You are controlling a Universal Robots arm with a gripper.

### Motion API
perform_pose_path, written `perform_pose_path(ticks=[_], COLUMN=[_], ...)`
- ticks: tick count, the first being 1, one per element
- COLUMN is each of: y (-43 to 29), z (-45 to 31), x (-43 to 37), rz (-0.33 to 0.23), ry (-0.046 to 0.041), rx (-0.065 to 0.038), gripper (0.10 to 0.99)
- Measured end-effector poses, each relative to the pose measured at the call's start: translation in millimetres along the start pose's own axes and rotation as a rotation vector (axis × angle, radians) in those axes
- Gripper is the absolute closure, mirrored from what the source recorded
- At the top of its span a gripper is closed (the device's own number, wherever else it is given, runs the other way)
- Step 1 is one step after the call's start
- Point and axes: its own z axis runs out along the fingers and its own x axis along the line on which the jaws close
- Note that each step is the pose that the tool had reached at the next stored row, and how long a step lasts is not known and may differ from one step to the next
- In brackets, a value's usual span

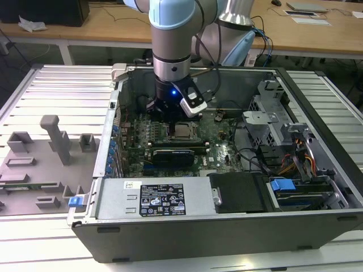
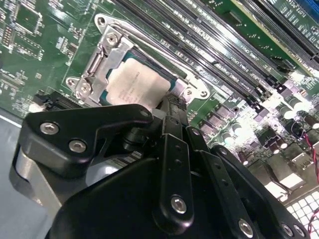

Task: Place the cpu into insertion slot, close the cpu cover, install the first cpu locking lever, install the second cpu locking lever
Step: 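Close the cpu cover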

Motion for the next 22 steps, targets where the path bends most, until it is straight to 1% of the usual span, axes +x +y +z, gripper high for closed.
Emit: perform_pose_path(ticks=[4, 12, 15, 19, 22], y=[-0.1, 0.0, 0.0, 0.2, 0.3], z=[3.5, 3.4, 0.8, -5.9, -6.9], x=[0.9, 0.8, 0.7, 0.4, 0.3], rz=[-0.002, -0.002, -0.002, -0.002, -0.002], ry=[0.0001, -0.0001, -0.0001, 0.0, -0.0002], rx=[-0.002, -0.002, -0.002, -0.002, -0.002], gripper=[0.98, 0.98, 0.98, 0.98, 0.98])
